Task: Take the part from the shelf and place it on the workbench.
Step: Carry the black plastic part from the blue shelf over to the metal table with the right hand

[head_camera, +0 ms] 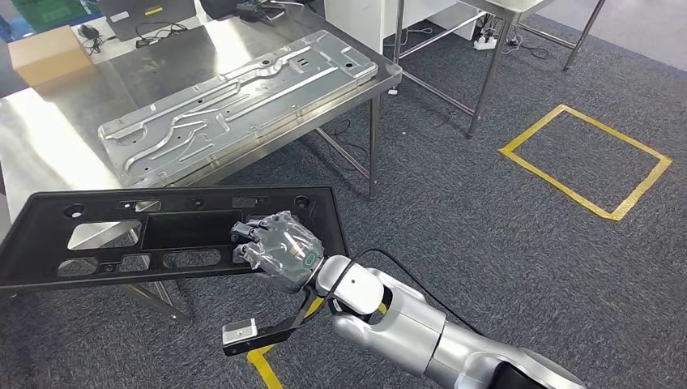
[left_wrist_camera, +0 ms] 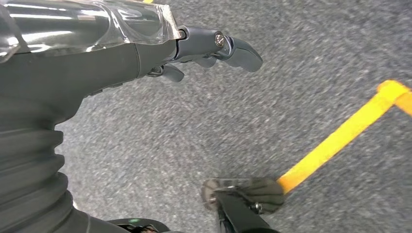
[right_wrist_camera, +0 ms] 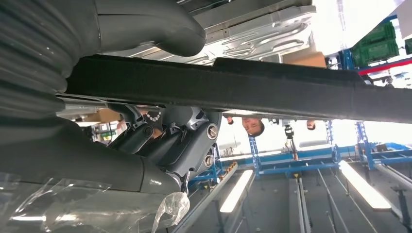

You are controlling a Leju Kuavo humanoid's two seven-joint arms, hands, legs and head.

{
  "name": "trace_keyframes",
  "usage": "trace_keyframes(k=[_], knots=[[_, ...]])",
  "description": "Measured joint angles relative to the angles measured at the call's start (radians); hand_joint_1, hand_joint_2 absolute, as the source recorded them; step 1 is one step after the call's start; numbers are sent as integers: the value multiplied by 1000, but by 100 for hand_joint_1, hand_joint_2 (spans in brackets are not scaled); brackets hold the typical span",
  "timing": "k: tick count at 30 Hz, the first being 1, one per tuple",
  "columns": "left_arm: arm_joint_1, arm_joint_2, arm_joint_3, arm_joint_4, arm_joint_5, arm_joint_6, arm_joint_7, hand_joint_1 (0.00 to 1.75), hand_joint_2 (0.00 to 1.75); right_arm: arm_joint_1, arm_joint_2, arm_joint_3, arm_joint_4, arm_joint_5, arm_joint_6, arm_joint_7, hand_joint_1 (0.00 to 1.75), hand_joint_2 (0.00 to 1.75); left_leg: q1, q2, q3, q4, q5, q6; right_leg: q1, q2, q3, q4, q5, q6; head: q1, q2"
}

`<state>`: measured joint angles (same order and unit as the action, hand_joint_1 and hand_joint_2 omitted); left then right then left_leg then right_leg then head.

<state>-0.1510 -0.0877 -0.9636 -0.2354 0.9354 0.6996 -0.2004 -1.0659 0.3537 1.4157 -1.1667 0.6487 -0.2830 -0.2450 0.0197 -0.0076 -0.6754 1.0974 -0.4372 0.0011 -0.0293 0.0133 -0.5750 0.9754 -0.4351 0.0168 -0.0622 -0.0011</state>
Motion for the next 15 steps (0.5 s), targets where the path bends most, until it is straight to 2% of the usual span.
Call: trace_keyframes(k=[1,2,3,5,7,12,14,15], knots=[[-1,0,0,0,-1,0,1,0,175,-1,0,0,1,0,0,1,175,175,-2,2,24,-73,42,1,0,0,9,-1,-7,5,0,0],[-2,0,0,0,-1,0,2,0,175,-2,1,0,1,1,0,2,175,175,-5,4,41,-121,64,6,0,1,15,-4,-11,11,0,0],[-2,0,0,0,-2,0,2,0,175,-2,1,0,1,1,0,5,175,175,-10,5,49,-145,72,11,1,1,20,-7,-14,19,0,0],[-3,0,0,0,-2,0,2,0,175,-3,3,-1,1,3,-1,10,175,175,-14,3,60,-153,68,25,3,0,29,-10,-14,32,0,0],[-3,-1,0,0,-3,0,3,0,175,-2,4,-1,1,3,-2,11,175,175,-11,1,72,-158,73,35,4,-2,34,-7,-17,40,0,0],[-3,-1,0,0,-3,0,3,0,175,-2,4,-1,1,3,-3,10,175,175,-9,1,79,-160,73,39,3,-4,33,1,-24,43,1,0],[-4,0,0,0,-4,1,1,0,175,-3,4,-1,1,3,-4,7,175,175,-10,1,88,-160,69,46,3,-6,11,48,-44,45,1,0],[-4,0,0,0,-5,1,0,0,175,-1,4,-1,1,3,-4,7,175,175,-15,0,98,-160,60,53,6,-7,-38,122,-69,44,1,0]])
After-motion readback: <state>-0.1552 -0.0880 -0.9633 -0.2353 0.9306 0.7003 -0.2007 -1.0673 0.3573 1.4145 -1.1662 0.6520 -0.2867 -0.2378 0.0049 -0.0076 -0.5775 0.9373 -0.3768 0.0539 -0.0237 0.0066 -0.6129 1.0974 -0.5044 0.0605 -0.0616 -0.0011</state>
